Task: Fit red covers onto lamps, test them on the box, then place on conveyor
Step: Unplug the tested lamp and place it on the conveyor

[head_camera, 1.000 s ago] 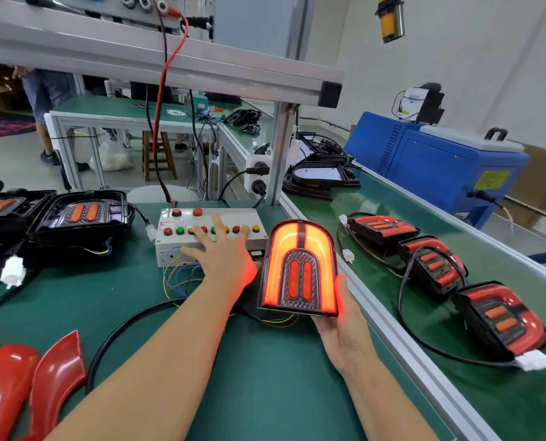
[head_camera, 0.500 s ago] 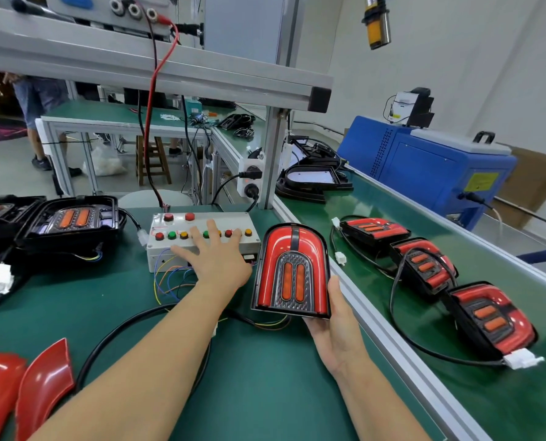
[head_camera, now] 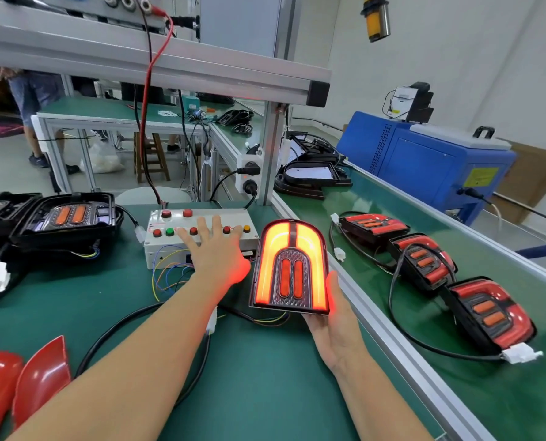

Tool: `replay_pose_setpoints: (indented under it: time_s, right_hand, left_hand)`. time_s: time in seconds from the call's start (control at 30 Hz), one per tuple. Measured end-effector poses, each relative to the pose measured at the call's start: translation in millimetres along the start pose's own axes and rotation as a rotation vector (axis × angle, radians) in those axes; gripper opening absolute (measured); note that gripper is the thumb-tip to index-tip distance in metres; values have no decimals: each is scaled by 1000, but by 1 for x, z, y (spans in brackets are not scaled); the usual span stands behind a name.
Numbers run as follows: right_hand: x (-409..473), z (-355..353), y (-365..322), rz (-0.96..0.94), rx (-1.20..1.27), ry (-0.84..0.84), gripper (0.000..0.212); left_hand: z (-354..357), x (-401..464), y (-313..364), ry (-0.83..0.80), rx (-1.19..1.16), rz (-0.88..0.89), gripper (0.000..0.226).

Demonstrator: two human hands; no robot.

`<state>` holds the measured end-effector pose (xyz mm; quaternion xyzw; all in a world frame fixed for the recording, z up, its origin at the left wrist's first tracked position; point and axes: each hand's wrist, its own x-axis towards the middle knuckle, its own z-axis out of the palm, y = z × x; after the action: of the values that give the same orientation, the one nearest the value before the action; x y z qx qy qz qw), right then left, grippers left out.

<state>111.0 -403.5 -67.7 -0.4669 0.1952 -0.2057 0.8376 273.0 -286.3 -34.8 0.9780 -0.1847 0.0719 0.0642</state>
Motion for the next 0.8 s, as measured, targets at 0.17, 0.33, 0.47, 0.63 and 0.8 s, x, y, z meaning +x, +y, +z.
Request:
replay_pose_setpoints:
  time_s: [0.17,0.33,0.47,0.63,0.8]
  right_hand:
    - [-2,1,-1,9,2,5,40]
    - [-3,1,-1,9,-1,17,40]
    - [-3,1,-2,18,-4,32,39]
    - [-2,1,-2,14,-12,41,38]
    - [-1,1,-1,6,-13,41,41]
  left_hand:
    - [1,1,-1,20,-6,5,68]
    - [4,0,-2,36,-6,6,70]
    - [6,2,-2,42,-4,4,70]
    - [8,1,-3,54,-14,3,72]
    - [6,0,-3,53,-15,7,72]
